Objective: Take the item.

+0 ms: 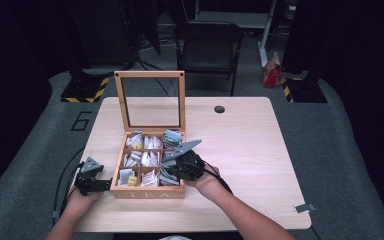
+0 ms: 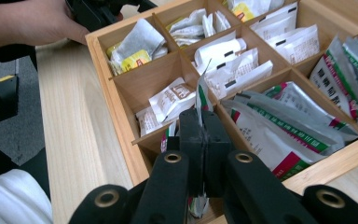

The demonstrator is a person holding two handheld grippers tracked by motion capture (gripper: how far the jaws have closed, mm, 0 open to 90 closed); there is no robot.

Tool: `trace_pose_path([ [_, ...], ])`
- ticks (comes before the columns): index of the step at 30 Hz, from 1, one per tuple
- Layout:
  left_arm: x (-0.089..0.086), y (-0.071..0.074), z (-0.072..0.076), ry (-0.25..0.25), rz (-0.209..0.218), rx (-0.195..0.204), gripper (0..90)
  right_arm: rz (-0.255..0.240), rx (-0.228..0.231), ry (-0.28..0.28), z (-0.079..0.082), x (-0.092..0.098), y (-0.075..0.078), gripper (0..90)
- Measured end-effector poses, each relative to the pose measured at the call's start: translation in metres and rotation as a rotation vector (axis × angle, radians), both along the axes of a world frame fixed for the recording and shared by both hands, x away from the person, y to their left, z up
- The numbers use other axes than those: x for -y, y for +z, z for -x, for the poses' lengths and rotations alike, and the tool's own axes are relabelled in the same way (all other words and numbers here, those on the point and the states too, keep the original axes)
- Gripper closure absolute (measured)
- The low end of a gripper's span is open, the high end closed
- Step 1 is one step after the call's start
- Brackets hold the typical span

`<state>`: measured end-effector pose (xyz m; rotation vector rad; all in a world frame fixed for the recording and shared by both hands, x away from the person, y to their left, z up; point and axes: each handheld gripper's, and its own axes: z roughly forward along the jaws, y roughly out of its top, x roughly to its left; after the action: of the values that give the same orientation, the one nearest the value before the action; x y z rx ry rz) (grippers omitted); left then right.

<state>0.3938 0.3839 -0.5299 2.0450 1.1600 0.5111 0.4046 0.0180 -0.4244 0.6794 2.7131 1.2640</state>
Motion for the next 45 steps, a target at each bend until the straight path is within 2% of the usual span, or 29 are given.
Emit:
trace_pose_path([
  [15, 0.000, 0.000, 0.000, 0.000, 0.000, 0.000, 18.2, -0.069, 0.011, 0.007, -0.002, 0.007, 0.030, 89.3],
  [20, 0.000, 0.000, 0.000, 0.000, 0.000, 0.000, 18.2, -0.069, 0.027, 0.011, 0.000, 0.007, 0.038, 89.3],
  [34, 0.000, 0.000, 0.000, 0.000, 0.000, 0.000, 18.2, -0.070, 0.040, 0.010, -0.001, 0.012, 0.042, 89.3],
  [45, 0.000, 0.000, 0.000, 0.000, 0.000, 0.000, 18.2, -0.059, 0.060, -0.042, -0.008, 0.033, 0.046, 89.3],
])
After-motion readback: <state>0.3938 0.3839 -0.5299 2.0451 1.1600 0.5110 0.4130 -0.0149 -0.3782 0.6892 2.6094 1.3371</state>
